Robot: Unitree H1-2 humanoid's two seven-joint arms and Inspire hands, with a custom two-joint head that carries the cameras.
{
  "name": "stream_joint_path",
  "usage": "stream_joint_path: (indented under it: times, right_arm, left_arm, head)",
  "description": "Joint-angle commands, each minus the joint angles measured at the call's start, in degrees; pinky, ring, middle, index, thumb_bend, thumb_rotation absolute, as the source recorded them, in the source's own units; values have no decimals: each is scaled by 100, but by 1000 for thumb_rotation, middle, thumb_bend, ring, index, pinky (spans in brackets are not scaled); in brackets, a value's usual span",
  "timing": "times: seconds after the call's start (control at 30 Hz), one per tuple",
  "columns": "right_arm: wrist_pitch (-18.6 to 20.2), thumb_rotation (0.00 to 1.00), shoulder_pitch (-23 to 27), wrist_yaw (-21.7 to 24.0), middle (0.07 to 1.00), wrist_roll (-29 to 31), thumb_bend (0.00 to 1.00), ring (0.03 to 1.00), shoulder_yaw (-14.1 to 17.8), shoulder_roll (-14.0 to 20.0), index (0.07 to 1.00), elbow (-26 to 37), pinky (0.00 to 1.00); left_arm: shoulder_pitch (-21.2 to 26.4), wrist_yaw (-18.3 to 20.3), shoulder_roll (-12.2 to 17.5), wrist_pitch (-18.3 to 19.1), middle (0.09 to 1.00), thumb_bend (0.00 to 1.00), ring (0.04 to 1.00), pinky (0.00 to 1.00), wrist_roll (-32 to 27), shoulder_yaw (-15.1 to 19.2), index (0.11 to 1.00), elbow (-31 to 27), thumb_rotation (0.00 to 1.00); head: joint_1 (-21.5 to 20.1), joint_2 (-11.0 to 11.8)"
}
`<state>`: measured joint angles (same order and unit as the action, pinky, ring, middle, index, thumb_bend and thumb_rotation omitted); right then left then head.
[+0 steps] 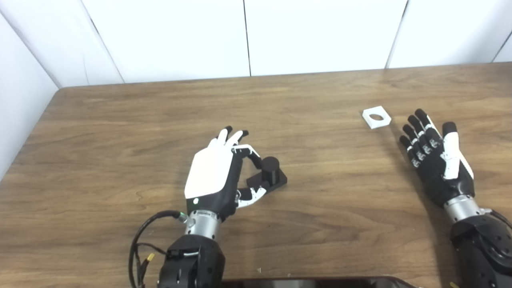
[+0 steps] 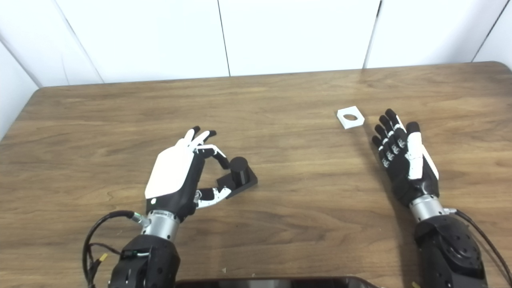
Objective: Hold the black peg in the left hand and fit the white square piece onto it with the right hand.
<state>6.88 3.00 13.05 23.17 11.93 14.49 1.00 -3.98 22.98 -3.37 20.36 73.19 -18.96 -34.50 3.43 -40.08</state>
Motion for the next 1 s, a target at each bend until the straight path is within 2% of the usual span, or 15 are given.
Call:
stream_joint_path:
  times: [0.0, 0.27, 0.37, 0.47, 0.63, 0.8, 0.97]
  right_arm:
    - [5, 1000, 39, 27, 1000, 20, 623, 1000, -16, -17, 1000, -78, 1000]
    - [-8, 1000, 44, 42, 1000, 12, 613, 1000, -12, 11, 1000, -82, 1000]
    - [16, 1000, 37, 28, 1000, 5, 618, 1000, -12, 18, 1000, -54, 1000]
    - [27, 1000, 49, 29, 1000, 32, 619, 1000, 7, 23, 1000, -63, 1000]
    - [30, 1000, 57, 15, 1000, 9, 626, 1000, 20, 44, 1000, -75, 1000]
    - [85, 1000, 46, -21, 1000, 4, 614, 1000, 24, 36, 1000, -21, 1000]
    - [80, 1000, 37, -36, 1000, -33, 615, 1000, 18, 37, 1000, 12, 1000]
  left_arm:
    - [185, 49, -15, -151, 910, 518, 1000, 943, 186, 107, 493, -233, 68]
    - [249, 77, 2, -273, 892, 520, 1000, 934, 163, 418, 494, -100, 70]
    - [272, 89, 8, -301, 893, 736, 1000, 931, 176, 451, 604, -39, 150]
    - [297, 116, 51, -331, 895, 814, 1000, 936, 259, 451, 651, 41, 204]
    - [337, 314, 65, -336, 915, 866, 1000, 988, 350, 456, 722, 113, 258]
    - [397, 562, 4, -314, 943, 896, 1000, 1000, 539, 452, 778, 150, 292]
    - [416, 647, -82, -296, 953, 892, 1000, 1000, 508, 451, 761, 205, 295]
  head:
    - [8, -7]
    - [12, -13]
    - [-2, -22]
    - [-4, -24]
    - [-17, -27]
    - [-46, -32]
    - [-67, -40]
